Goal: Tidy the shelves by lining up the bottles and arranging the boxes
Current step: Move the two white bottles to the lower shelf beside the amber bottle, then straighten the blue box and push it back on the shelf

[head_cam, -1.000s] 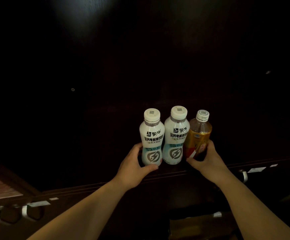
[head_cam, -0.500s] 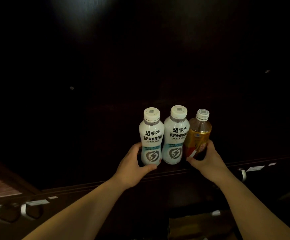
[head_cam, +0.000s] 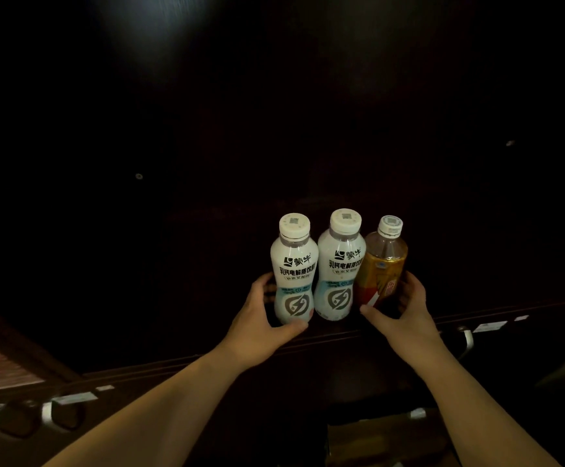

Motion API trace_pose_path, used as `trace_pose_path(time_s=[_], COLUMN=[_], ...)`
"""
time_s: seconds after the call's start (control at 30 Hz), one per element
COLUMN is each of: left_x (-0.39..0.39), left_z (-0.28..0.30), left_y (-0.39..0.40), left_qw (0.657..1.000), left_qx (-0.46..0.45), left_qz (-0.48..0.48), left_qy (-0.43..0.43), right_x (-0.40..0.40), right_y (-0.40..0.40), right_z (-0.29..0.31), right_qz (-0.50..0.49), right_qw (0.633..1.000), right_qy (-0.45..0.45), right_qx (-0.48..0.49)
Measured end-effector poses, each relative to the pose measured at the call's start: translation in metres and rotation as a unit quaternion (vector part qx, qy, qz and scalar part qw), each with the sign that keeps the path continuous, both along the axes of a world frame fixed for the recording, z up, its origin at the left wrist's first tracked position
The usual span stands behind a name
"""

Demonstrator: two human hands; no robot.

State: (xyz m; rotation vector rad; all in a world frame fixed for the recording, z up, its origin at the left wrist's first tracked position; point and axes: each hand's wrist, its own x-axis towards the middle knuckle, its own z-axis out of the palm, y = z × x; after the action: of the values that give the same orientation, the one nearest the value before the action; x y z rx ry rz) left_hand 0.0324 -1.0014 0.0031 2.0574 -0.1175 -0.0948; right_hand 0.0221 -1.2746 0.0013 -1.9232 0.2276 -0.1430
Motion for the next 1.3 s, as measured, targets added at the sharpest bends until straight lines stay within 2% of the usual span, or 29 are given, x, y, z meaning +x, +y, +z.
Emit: trace_pose_path(time_s=[0.1, 0.2, 0.33, 0.47, 0.77, 0.9, 1.07, 1.3], left_x=[-0.007, -0.022, -0.053, -0.091, -0.181, -0.224, -0.265, -0.259], left_z=[0.005, 0.010, 0.028, 0.057, 0.119, 0.135, 0.153, 0.175], left_y=[0.006, 0.020, 0.058, 0.121, 0.319, 0.433, 0.576, 0.711], left_qw=[0.999, 0.999, 0.998, 0.994, 0.983, 0.974, 0.962, 0.934], left_qx=[-0.019, 0.001, 0.055, 0.101, 0.104, 0.109, 0.126, 0.082], left_qz=[-0.014, 0.004, 0.018, 0.013, 0.090, 0.149, 0.222, 0.339], left_qy=[0.035, 0.051, 0.012, -0.037, -0.124, -0.131, -0.100, -0.083], right_x=[-0.015, -0.034, -0.066, -0.091, -0.136, -0.153, -0.152, -0.109], right_y=[0.007, 0.017, 0.050, 0.110, 0.324, 0.434, 0.553, 0.676], right_z=[0.000, -0.003, 0.002, 0.013, 0.072, 0.089, 0.110, 0.149], right_qz=[-0.022, -0.055, -0.105, -0.070, 0.130, 0.158, 0.192, 0.220], right_qw=[1.000, 0.998, 0.994, 0.997, 0.984, 0.977, 0.966, 0.960], right_qy=[-0.010, -0.027, -0.033, -0.040, -0.117, -0.142, -0.174, -0.173], right_qx=[0.003, -0.005, 0.002, 0.001, -0.014, -0.014, -0.007, -0.006])
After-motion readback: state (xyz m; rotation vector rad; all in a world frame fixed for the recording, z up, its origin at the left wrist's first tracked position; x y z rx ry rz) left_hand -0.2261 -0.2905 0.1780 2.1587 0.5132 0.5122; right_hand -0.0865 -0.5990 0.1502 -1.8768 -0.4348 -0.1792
